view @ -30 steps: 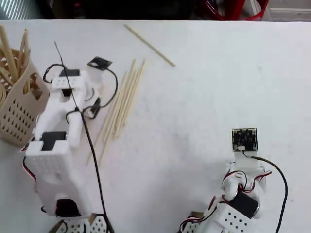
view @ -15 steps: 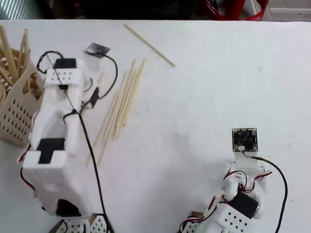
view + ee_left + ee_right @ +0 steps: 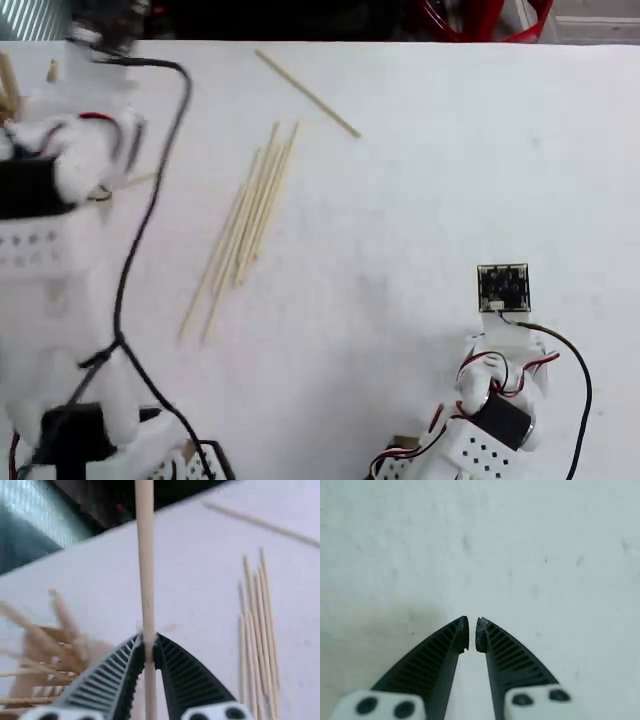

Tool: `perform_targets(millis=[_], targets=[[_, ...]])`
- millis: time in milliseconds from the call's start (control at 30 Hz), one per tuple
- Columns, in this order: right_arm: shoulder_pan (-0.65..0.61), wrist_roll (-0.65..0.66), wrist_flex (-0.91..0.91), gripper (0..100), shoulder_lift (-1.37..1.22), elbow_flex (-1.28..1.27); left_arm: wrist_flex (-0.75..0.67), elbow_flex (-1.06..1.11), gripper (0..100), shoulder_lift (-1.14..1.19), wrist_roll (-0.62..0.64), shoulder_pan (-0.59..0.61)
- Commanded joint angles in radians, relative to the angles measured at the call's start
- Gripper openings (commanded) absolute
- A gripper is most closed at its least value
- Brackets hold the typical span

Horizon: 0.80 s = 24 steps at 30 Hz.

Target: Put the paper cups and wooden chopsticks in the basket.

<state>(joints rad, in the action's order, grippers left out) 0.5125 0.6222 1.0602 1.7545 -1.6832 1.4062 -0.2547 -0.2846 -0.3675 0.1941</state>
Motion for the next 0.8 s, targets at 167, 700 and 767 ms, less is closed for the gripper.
perform_targets(millis=[167, 700, 767], targets=[[0.008, -0.002, 0.004, 4.5, 0.002, -0.009, -0.325, -0.222, 2, -0.096, 0.183, 0.272], [0.008, -0.002, 0.004, 4.5, 0.002, -0.009, -0.795, 0.247, 2, -0.101, 0.302, 0.392], [0.008, -0.002, 0.004, 4.5, 0.002, -0.009, -0.799, 0.273, 2, -0.101, 0.302, 0.387]])
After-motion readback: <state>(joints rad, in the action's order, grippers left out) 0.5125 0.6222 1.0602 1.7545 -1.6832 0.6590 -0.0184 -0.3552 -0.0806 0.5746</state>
